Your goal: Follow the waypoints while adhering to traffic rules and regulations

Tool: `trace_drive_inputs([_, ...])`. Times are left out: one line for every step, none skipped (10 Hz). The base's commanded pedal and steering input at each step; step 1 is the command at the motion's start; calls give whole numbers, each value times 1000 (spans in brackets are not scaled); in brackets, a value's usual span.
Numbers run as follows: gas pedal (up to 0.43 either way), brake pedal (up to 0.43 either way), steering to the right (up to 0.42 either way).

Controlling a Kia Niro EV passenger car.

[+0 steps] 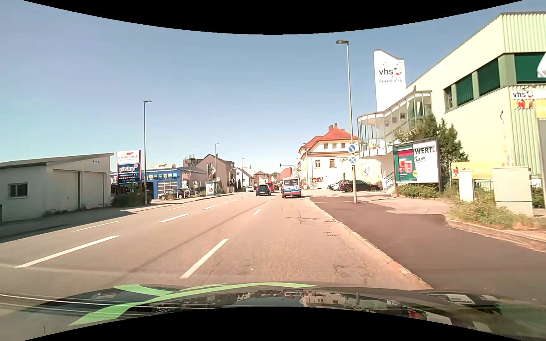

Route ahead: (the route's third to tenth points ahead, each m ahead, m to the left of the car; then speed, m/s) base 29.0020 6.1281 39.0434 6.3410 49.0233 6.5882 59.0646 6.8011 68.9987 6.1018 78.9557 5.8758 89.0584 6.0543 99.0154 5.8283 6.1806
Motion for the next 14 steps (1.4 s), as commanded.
trace_drive_inputs([0, 0, -8])
trace_drive_inputs([0, 0, -11])
trace_drive_inputs([0, 0, -10])
trace_drive_inputs([0, 0, -9])
trace_drive_inputs([0, 0, -9])
trace_drive_inputs([0, 0, -8])
trace_drive_inputs([0, 0, -8])
trace_drive_inputs([0, 0, -8])
trace_drive_inputs([0, 0, -8])
trace_drive_inputs([0, 0, -7])
trace_drive_inputs([0, 0, -4])
trace_drive_inputs([0, 0, 0])
trace_drive_inputs([0, 0, 0])
trace_drive_inputs([0, 0, 0])
